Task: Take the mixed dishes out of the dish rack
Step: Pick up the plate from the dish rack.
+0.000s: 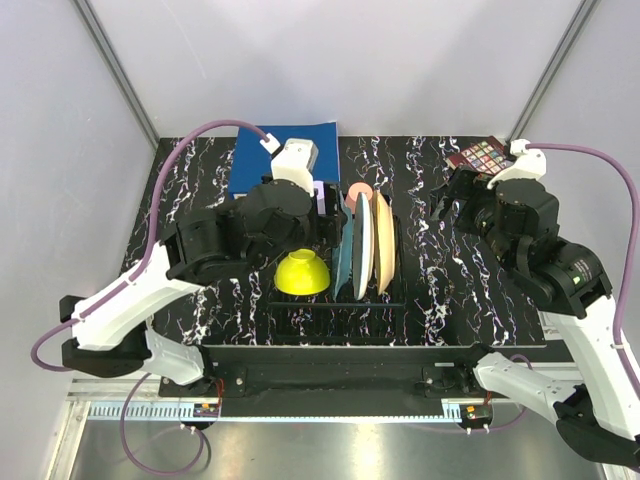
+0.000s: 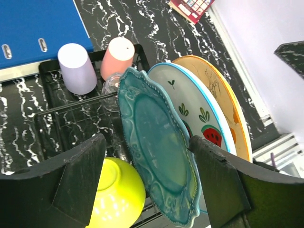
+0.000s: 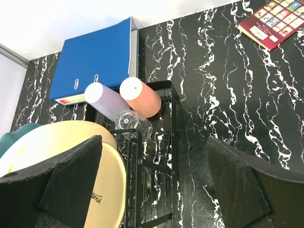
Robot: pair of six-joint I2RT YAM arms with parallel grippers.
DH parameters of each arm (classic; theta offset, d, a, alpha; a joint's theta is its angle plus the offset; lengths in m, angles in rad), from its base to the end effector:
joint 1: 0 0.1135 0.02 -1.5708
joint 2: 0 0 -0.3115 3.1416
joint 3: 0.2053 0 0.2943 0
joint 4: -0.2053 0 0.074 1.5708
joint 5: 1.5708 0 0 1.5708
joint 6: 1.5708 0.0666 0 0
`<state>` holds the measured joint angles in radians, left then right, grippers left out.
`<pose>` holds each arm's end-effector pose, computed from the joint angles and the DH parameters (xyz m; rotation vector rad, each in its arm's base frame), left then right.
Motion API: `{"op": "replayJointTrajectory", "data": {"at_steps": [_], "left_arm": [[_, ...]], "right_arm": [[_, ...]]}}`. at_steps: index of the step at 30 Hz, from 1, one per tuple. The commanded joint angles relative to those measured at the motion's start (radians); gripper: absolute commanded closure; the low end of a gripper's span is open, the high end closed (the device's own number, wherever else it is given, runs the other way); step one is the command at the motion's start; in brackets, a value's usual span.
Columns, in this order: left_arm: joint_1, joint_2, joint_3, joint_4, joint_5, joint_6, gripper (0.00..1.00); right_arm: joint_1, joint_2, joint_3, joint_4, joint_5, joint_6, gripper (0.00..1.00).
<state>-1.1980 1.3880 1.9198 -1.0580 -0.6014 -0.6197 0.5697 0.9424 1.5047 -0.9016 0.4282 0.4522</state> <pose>0.1417 -0.2589 0.5529 0.2288 2.0248 -0.5285 0.1628 0.0714 0.5251 0.1771 1.8805 0.2918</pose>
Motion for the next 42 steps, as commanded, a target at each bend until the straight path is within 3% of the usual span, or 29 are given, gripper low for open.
{"op": "replayJointTrajectory", "data": {"at_steps": [1,9,12,13,17,24,32,42], "left_arm": [[-0.003,-0.023,-0.067,0.029,0.029,-0.020,0.23],[-0.003,-0.081,-0.059,0.069,-0.005,-0.014,0.21],[-0.002,-0.063,-0.058,0.055,0.017,-0.014,0.24],[-0.002,-0.044,-0.051,0.047,0.017,-0.020,0.29],[-0.011,0.026,0.022,-0.080,-0.014,-0.071,0.35],[-0.055,0.097,0.157,-0.135,-0.075,-0.057,0.33],[-0.060,0.065,0.218,-0.174,-0.224,-0.071,0.26],[-0.083,0.094,0.251,-0.192,-0.173,-0.100,0.26]], "right_arm": [[0.007,-0.004,-0.008,0.043,0.006,0.002,0.02],[0.007,-0.004,-0.040,0.047,-0.019,0.029,0.02],[0.007,-0.007,-0.049,0.046,-0.017,0.032,0.02],[0.007,-0.007,-0.049,0.049,-0.013,0.032,0.02],[0.007,-0.002,-0.040,0.038,-0.002,0.028,0.02],[0.007,0.012,-0.044,0.032,0.000,0.031,0.02],[0.007,0.021,-0.037,0.032,-0.009,0.019,0.02],[0.007,0.042,-0.031,0.041,-0.023,0.011,0.02]]}}
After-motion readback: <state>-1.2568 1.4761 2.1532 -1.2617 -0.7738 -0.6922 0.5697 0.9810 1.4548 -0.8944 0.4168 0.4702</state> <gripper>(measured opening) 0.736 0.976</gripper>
